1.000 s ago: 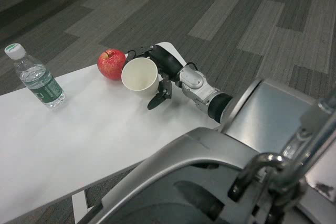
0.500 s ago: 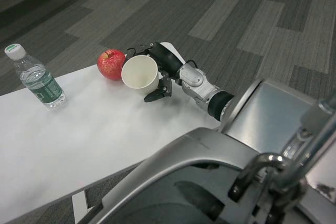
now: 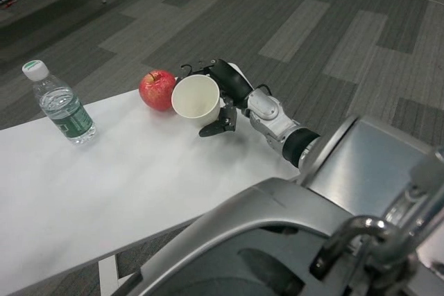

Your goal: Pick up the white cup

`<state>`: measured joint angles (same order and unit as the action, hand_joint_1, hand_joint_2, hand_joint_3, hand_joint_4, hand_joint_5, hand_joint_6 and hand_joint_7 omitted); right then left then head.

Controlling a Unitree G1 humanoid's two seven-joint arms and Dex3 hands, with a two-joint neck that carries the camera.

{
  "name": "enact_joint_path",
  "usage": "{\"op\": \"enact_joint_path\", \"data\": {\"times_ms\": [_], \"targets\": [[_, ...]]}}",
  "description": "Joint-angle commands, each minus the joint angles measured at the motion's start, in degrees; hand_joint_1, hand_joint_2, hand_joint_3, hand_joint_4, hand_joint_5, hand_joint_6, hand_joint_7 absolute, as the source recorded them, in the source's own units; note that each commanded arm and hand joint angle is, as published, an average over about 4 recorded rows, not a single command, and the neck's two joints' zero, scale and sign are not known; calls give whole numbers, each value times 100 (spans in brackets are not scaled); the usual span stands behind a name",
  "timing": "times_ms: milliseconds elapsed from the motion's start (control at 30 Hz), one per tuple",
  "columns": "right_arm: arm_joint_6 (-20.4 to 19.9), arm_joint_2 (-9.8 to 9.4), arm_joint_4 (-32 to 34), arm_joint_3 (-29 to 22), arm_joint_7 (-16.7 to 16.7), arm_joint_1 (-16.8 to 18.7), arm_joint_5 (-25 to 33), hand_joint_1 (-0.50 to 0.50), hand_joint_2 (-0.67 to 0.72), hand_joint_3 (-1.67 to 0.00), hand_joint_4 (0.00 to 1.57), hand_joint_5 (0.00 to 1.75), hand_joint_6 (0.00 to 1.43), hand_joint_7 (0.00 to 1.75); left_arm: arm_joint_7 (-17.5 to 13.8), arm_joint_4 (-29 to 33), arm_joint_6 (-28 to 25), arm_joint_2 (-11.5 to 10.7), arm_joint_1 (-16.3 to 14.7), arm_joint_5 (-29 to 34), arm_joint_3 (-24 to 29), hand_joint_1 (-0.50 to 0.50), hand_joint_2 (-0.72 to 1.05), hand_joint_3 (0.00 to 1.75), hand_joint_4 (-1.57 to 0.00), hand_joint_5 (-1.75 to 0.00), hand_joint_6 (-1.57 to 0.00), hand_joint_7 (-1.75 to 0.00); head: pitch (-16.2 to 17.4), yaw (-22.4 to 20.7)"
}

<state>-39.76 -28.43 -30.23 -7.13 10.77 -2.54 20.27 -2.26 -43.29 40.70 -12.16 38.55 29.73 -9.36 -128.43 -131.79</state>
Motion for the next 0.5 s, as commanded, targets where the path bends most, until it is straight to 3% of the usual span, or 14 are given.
{"op": "enact_joint_path", "data": {"times_ms": [33, 500], "targets": [[65, -68, -29, -40, -31, -196, 30, 38, 66, -159, 146, 165, 136, 119, -21, -57, 19, -6, -111, -11, 61, -50, -64, 9, 0, -31, 0, -14, -80, -143], [65, -75, -188, 19, -31, -368, 30, 38, 66, -159, 148, 165, 137, 119, -451, -116, -38, -15, -52, -244, 79, -50, -55, 9, 0, -31, 0, -14, -151, -997]]}}
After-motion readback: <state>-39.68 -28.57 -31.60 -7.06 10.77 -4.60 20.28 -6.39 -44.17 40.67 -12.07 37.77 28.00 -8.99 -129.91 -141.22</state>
